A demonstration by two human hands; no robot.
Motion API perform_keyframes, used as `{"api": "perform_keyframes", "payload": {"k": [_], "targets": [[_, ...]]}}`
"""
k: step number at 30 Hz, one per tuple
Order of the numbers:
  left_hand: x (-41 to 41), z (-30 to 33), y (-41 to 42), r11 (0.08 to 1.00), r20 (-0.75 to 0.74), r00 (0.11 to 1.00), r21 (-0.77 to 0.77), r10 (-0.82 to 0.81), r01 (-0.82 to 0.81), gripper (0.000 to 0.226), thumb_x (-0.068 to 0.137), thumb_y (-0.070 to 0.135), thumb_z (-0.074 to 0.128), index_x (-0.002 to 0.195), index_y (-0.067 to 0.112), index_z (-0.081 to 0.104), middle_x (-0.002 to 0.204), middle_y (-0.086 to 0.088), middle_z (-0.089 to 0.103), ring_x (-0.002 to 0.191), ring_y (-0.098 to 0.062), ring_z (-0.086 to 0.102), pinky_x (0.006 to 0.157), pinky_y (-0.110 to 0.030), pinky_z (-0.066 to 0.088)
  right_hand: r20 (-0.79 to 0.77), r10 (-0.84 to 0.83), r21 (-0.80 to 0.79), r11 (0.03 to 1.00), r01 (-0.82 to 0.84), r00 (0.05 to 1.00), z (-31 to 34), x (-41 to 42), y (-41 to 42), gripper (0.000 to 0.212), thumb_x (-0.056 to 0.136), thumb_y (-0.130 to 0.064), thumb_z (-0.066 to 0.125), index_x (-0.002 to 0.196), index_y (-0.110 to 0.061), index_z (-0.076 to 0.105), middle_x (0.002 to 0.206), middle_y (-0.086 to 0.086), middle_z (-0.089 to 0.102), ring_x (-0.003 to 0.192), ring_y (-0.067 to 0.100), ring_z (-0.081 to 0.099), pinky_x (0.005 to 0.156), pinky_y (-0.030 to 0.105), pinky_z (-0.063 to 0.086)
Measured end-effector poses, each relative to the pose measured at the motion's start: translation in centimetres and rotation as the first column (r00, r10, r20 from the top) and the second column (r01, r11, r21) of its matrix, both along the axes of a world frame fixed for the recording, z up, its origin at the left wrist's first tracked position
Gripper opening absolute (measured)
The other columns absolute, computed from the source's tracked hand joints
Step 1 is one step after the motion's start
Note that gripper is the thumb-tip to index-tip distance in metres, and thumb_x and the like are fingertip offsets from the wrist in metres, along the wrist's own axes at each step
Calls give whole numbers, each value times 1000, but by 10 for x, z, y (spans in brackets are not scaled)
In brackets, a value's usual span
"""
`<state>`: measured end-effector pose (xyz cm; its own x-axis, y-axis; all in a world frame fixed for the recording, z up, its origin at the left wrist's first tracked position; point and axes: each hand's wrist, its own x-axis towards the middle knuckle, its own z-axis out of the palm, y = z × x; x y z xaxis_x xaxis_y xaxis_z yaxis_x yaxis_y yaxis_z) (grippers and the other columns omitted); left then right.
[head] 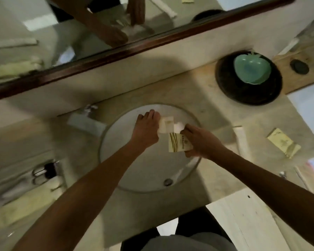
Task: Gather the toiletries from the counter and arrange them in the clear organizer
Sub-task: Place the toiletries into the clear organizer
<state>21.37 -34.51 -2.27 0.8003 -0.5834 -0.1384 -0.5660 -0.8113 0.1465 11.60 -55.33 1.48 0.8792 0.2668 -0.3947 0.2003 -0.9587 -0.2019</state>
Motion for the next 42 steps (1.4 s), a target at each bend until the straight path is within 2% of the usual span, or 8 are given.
{"api": "perform_keyframes", "payload": {"k": [4,6,10,16,22,28,36,42], "targets": [[-36,18,146,992,-38,993,-52,114,-116,52,64,19,76,107,12,49,103,-11,59,89,-29,59,78,-40,49,54,142,60,988,-145,988,19,1,116,73,72,-45,79,133,-20,49,125,1,51,97,13,54,70,22,47],[-62,23,216,995,-61,994,-18,95,-96,56,63,23,78,110,10,51,104,-12,61,88,-30,60,77,-40,48,73,176,114,976,-184,982,23,-1,179,71,70,-43,82,130,-21,51,124,1,54,97,13,56,74,22,50],[-98,31,317,971,-71,969,-24,238,-240,51,65,26,78,107,13,53,103,-8,62,87,-26,62,73,-38,53,76,257,191,945,-267,963,25,-11,282,73,69,-42,83,131,-23,50,123,-1,55,99,12,56,79,24,51],[-103,23,443,914,-13,915,37,404,-403,61,63,25,79,117,8,54,110,-14,62,96,-34,62,80,-42,51,40,370,155,915,-371,928,9,-17,390,75,68,-51,81,131,-25,48,122,-3,54,98,13,53,79,29,53],[-83,13,493,910,-75,920,199,385,-365,69,65,39,77,121,14,46,120,-9,53,109,-29,51,90,-42,40,17,434,122,893,-433,901,3,-13,439,81,74,-47,78,141,-20,42,135,1,48,112,16,51,90,30,50],[-85,4,508,927,-16,942,184,336,-327,83,56,60,78,120,15,47,117,-6,52,106,-26,50,89,-41,42,9,435,107,895,-433,901,-1,-10,456,79,74,-47,78,140,-19,44,132,1,48,109,16,50,92,31,49],[-87,7,516,925,57,928,81,367,-371,64,70,55,75,112,12,54,109,-8,56,99,-28,53,81,-40,43,43,396,76,914,-399,917,-7,-16,504,76,73,-47,78,137,-18,46,131,4,48,114,20,47,97,36,42],[-111,8,538,933,84,930,-20,359,-359,27,85,31,61,106,14,58,108,-7,56,98,-26,54,84,-40,45,21,360,6,933,-360,933,-16,-9,532,77,72,-46,80,134,-15,48,132,6,49,119,23,48,101,40,43]]}}
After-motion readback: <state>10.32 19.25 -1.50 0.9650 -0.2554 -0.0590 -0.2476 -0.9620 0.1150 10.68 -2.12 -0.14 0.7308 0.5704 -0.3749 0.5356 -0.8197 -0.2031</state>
